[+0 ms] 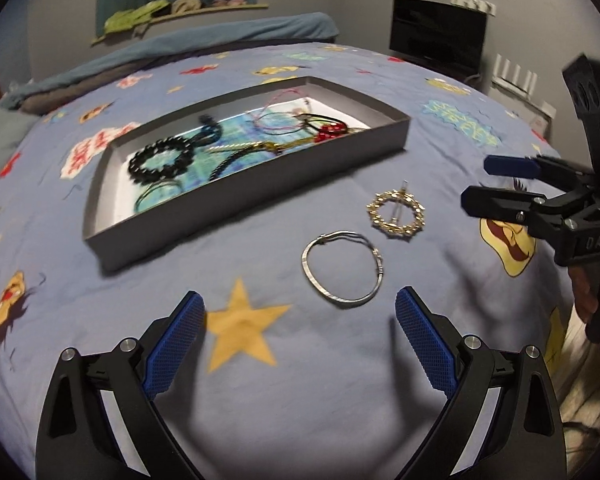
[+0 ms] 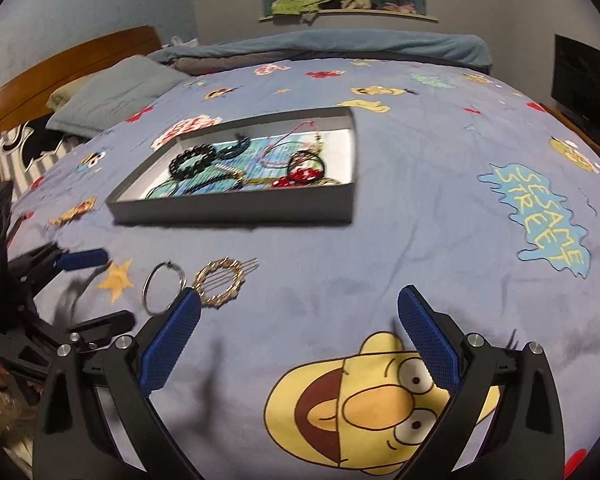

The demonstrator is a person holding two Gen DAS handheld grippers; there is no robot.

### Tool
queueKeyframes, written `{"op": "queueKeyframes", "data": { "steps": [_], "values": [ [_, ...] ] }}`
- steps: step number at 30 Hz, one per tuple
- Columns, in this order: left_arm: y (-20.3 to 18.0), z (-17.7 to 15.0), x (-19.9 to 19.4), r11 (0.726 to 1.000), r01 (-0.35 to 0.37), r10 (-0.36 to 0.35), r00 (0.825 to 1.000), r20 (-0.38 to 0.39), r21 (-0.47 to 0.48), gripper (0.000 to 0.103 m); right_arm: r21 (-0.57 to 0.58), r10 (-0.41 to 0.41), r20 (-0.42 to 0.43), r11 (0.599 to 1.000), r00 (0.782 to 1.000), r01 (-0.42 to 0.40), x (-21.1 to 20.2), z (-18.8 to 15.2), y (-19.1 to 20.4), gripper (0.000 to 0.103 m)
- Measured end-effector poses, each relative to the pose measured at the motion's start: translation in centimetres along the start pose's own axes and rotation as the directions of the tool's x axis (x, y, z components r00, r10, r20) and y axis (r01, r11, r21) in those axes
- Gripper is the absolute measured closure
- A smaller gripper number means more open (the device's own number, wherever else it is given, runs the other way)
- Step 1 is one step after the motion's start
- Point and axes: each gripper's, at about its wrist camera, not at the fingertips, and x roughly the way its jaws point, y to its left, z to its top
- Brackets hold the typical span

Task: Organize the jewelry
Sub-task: 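Move both tools back over the silver hoop and gold clip, then grasp the silver hoop bangle with the left tool while the right tool grasps the gold ring clip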

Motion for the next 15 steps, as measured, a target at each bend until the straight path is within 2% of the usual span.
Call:
{"op": "queueKeyframes", "data": {
  "steps": [6,8,10,15],
  "values": [
    [-1.3,0.3,1.4,0.999,0.013,-0.013,1.000,0.007,0.052,0.010,0.023,0.009,-0.006,1.000,1.000,-0.009,0.4,-0.3,-0.5,0.008],
    [-1.6,0.7,1.7,0.998,0.020,-0.021,1.000,0.014,0.059,0.014,0.027,0.009,-0.006,1.000,1.000,-0.009,0.4,-0.3,-0.6,0.012],
    [-1.8,0.9,2.0,0.997,0.029,-0.030,0.999,0.016,0.068,0.029,0.030,0.008,-0.005,1.000,1.000,-0.008,0.3,-0.3,-0.7,0.012],
    [-2.5,0.7,2.0,0.994,0.027,-0.030,0.999,0.026,0.103,0.053,0.024,0.013,-0.003,1.000,1.000,-0.013,0.2,-0.2,-0.6,0.013]
  ]
}}
